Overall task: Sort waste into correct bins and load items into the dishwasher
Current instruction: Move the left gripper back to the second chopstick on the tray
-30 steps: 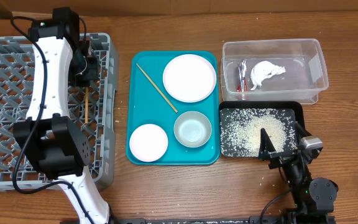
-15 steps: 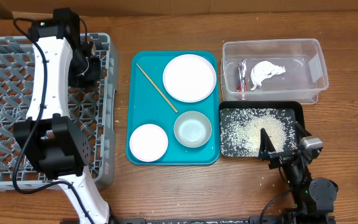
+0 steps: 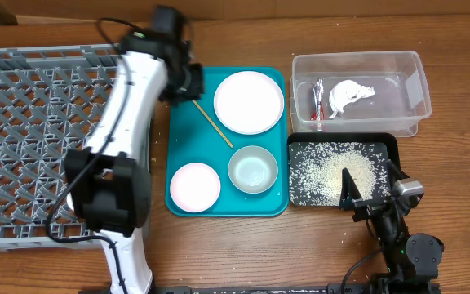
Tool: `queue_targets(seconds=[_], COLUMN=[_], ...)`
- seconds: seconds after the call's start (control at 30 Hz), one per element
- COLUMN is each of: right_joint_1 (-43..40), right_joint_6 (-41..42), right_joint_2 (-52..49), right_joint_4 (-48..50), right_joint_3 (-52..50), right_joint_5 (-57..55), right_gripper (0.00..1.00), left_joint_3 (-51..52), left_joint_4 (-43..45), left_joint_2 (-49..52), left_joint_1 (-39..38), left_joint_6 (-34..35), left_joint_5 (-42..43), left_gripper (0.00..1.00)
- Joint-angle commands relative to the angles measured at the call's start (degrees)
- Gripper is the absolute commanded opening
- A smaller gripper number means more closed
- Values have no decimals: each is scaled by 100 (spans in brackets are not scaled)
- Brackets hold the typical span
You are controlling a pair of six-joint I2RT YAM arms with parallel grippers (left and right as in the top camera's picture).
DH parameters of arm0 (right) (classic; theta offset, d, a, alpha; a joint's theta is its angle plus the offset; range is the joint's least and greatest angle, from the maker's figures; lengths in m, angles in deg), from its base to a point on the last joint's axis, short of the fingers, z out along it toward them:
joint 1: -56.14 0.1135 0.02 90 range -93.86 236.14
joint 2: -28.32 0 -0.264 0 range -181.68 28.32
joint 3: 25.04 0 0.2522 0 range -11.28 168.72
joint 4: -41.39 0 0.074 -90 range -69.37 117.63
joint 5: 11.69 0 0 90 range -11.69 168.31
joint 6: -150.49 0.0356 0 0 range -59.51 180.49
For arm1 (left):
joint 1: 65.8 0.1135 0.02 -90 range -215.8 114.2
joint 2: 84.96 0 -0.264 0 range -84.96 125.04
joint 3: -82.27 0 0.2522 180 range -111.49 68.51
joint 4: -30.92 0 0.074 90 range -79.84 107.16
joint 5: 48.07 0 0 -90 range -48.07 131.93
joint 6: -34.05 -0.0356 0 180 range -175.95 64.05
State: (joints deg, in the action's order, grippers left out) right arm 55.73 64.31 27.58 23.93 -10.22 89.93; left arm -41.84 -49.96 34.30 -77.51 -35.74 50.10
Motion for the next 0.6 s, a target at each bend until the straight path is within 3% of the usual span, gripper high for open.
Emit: queue_targets(seconds=[0.0, 0.07, 0.23, 0.47, 0.57], right_joint_1=[-42, -42, -42, -42, -42], right_joint_6=[-22, -22, -22, -22, -22], right_joint_2=[57, 57, 57, 57, 57], right_joint_4=[37, 37, 37, 37, 37], right_joint_3=[-63, -63, -63, -63, -63], right_joint_5=[4, 4, 4, 4, 4], right_gripper=[99, 100, 100, 100, 100], left_joint_3=[671, 968, 1600, 2562, 2754], left_joint_4=[535, 721, 1257, 2892, 3119], left_joint_2=[-140, -140, -140, -140, -138], left_joint_1=[-129, -144, -7, -28, -37], left_joint_6=[2009, 2643, 3394, 3383, 3381], left_joint_5=[-1176, -1453, -1386, -660, -667], left_gripper=[24, 25, 25, 27, 26])
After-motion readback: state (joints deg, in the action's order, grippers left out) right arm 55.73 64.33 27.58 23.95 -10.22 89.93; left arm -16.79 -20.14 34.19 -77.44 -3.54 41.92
